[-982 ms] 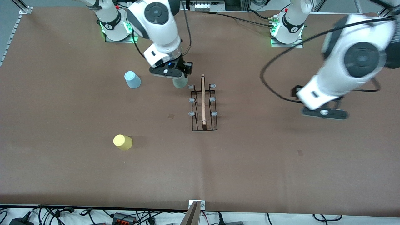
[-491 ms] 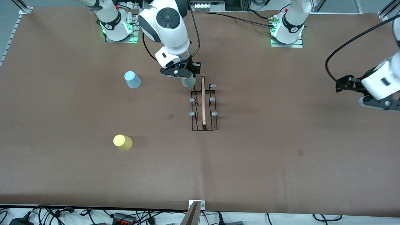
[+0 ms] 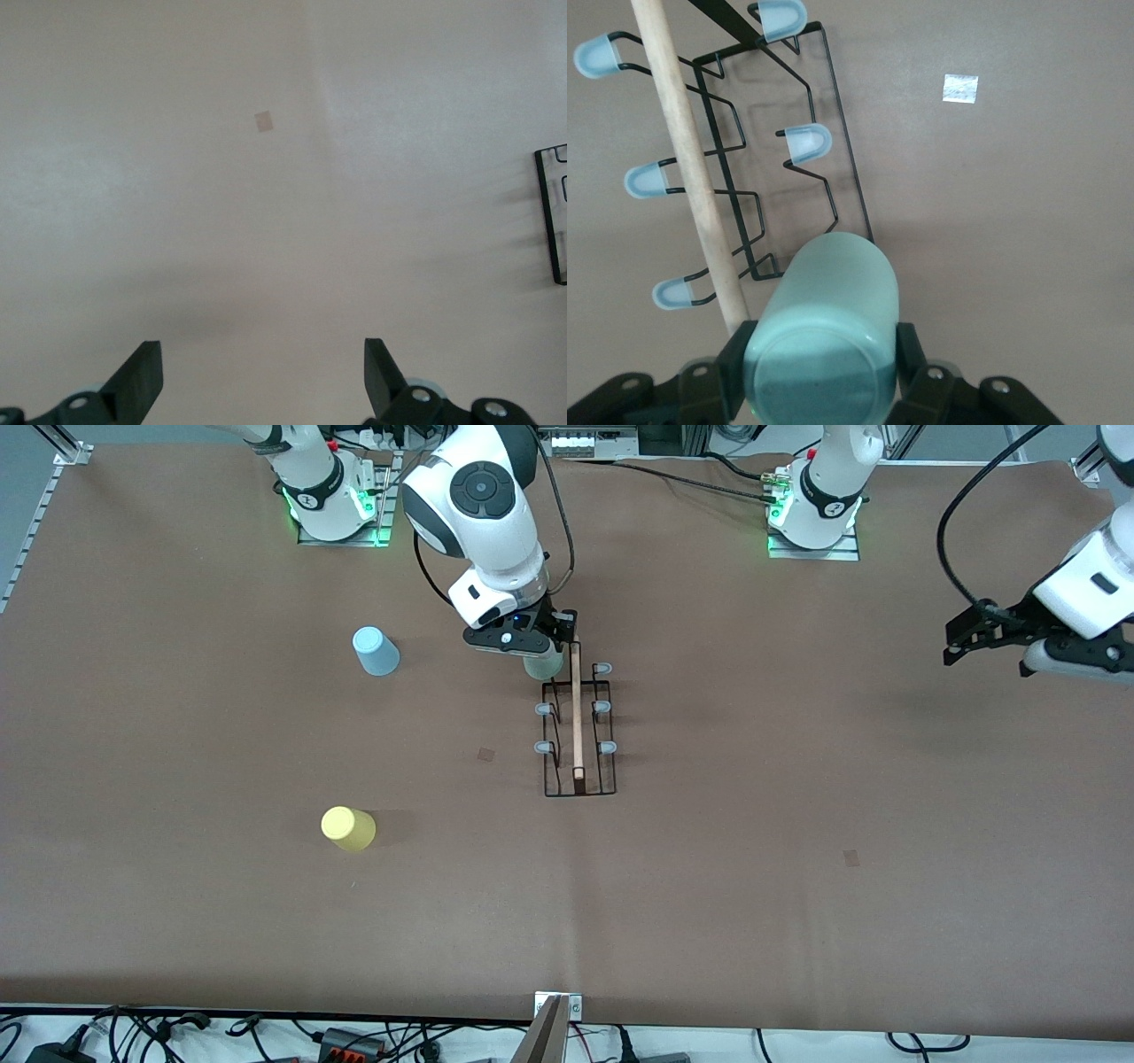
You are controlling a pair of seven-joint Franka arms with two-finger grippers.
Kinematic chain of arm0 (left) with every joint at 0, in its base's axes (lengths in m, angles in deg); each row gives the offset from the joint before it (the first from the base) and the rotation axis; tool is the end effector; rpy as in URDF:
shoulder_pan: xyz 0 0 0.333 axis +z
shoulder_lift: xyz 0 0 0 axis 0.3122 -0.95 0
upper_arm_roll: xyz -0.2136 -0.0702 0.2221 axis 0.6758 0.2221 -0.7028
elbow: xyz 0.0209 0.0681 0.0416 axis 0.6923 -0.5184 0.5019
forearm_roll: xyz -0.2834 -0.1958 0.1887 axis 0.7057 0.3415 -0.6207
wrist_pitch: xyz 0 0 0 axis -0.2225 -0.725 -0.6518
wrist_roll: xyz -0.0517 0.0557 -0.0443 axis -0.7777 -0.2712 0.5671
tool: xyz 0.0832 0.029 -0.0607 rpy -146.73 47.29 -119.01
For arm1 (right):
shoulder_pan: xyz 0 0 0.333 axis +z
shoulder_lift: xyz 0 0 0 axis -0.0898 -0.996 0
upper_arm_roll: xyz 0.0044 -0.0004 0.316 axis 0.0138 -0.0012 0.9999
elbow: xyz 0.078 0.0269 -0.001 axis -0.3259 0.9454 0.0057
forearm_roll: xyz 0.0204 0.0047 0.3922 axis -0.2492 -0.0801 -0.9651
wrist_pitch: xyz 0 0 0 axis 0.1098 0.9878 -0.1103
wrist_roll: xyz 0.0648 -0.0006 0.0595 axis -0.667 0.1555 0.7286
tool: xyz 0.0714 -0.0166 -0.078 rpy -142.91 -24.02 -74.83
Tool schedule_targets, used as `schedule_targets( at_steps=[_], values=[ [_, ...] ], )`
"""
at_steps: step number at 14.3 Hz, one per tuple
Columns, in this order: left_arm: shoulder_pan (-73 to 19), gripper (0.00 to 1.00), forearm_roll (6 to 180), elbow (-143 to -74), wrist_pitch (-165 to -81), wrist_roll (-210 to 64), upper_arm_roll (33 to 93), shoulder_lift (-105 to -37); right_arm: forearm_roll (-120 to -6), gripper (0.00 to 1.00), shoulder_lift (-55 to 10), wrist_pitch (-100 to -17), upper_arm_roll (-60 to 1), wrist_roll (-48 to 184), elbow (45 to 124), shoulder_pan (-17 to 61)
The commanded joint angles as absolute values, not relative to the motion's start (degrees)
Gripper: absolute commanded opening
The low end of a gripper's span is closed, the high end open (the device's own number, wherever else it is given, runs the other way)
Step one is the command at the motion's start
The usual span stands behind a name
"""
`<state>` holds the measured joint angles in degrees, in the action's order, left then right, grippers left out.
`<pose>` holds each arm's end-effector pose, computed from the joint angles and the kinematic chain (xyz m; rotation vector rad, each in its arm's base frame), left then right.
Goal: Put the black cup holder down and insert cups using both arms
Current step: 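Lower the teal cup onto a rack peg and open the right gripper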
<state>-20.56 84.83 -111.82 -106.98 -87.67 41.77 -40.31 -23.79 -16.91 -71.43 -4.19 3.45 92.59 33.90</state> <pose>0.5382 0.0065 0.5775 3.1172 -0.2077 0.0606 0.4269 0.4646 0.3671 -3.0252 0.2735 0.0162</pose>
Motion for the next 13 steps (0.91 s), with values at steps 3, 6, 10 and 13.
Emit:
schedule_targets(
  at_steps=[3, 6, 10, 13],
  values=[
    [-20.39, 1.00, 85.44, -110.00, -103.76, -83.49, 41.97, -40.60, -21.08, 0.24, -18.63, -74.90, -4.05, 1.73, 93.83, 34.33],
    [-20.48, 1.00, 85.36, -109.91, -103.48, -82.08, 42.68, -40.60, -21.16, 0.85, -18.90, -74.99, -4.05, 1.72, 93.83, 34.24],
    [-20.48, 1.00, 85.36, -109.91, -103.48, -82.08, 42.68, -40.69, -21.16, 1.00, -17.93, -74.73, -4.05, 2.51, 93.48, 33.54],
    [-20.48, 1.00, 85.36, -109.91, -103.48, -82.08, 42.77, -40.69, -21.16, 1.00, -14.86, -71.76, -4.05, 5.49, 93.39, 30.39]
  ],
)
